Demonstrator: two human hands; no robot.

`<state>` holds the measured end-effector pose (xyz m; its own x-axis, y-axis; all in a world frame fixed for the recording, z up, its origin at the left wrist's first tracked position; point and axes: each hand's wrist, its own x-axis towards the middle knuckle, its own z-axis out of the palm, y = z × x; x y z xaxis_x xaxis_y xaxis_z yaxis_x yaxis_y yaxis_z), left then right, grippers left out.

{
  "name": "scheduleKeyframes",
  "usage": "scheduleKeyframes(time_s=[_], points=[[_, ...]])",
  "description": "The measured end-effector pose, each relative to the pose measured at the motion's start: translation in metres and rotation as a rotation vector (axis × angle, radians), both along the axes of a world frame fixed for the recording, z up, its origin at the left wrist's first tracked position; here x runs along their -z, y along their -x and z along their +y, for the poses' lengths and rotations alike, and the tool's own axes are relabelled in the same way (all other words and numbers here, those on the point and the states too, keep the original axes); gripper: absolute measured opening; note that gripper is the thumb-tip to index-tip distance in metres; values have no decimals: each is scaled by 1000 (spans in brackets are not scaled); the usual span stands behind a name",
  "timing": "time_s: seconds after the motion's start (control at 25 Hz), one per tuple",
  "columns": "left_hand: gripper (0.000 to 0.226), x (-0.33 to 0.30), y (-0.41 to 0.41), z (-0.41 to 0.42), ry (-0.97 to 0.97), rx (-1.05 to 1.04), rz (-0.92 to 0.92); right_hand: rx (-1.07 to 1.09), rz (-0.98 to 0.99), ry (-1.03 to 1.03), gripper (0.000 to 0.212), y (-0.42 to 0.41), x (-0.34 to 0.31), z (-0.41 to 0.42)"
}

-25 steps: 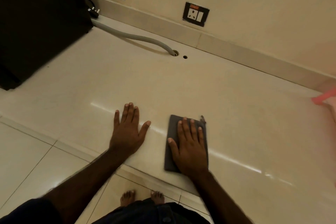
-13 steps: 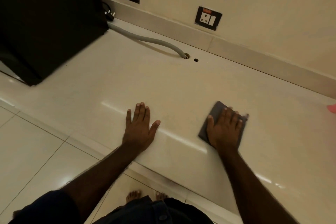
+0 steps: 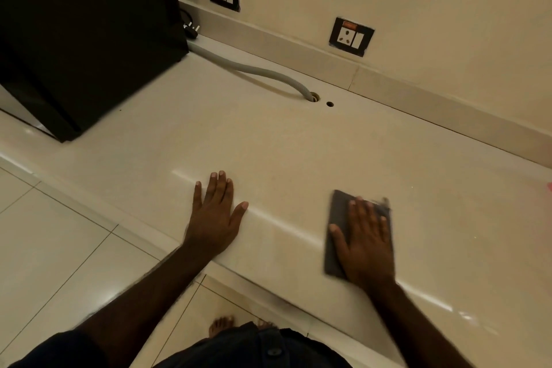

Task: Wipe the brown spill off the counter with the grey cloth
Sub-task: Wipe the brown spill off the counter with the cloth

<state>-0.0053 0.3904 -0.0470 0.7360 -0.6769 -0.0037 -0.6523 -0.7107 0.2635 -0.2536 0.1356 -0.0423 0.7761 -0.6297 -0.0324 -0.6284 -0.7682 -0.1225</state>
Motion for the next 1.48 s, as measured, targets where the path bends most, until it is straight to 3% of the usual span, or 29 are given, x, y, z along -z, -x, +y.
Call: scheduleKeyframes(time_s=[0.16, 0.48, 0.72, 0.84, 0.96, 1.12, 1.32, 1.4, 1.48], points=[[79, 1, 3, -1, 14, -43, 17, 158, 62, -13, 92, 21, -4, 18], [78, 1, 0, -3, 14, -62, 46, -158, 5, -78, 90, -120, -1, 116], [78, 0, 0, 0, 55, -62, 53, 71, -75, 10, 89, -138, -11, 23], [79, 1, 2, 0, 58, -62, 46, 158, 18, -53, 87, -156, -24, -32], [80, -1, -1, 0, 73, -58, 77, 18, 64, -44, 88, -200, -30, -34], [84, -1, 0, 2, 134, -49, 77, -341, 90, -12, 86, -239, -29, 26], [83, -8, -2, 5, 448, -115, 252, -750, 67, -26, 80, -194, -19, 75], [79, -11, -2, 4, 416, -76, 196, -782, -13, -124, 71, -164, -17, 77], [70, -13, 2, -9, 285, 60, 63, -671, -117, -171, 63, -130, -12, 76]])
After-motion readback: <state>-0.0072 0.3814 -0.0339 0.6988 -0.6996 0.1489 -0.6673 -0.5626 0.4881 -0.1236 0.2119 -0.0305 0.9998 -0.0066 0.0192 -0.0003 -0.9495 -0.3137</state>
